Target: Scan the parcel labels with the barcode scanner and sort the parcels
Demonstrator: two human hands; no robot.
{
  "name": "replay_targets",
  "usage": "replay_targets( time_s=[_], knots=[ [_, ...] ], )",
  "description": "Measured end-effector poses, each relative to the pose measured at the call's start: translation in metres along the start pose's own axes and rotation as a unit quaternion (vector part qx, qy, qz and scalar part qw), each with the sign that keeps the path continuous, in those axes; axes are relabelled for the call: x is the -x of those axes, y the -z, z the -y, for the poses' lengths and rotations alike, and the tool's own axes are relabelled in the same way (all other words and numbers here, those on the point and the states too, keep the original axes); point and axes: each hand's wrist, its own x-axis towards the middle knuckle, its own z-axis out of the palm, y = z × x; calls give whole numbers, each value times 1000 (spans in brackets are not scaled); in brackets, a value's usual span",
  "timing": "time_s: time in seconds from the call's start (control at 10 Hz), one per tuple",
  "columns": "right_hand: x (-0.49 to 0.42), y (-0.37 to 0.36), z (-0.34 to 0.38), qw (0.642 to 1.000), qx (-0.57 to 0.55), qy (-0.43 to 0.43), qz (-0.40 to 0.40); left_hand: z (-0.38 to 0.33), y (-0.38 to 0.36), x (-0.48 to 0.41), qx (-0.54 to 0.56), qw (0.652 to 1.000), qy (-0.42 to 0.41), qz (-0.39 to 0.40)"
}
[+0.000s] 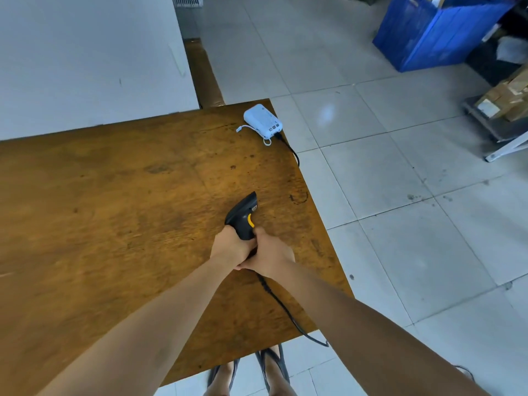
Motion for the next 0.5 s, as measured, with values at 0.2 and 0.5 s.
replay_targets(
  time_s=[0.2, 0.5],
  knots=[
    [-3, 3, 1, 987, 150, 51, -28, 4, 1, -7, -44, 999, -1, 5],
    [-3, 20, 6, 988, 150, 45, 8, 12, 17, -4, -133, 990, -50, 5]
  ],
)
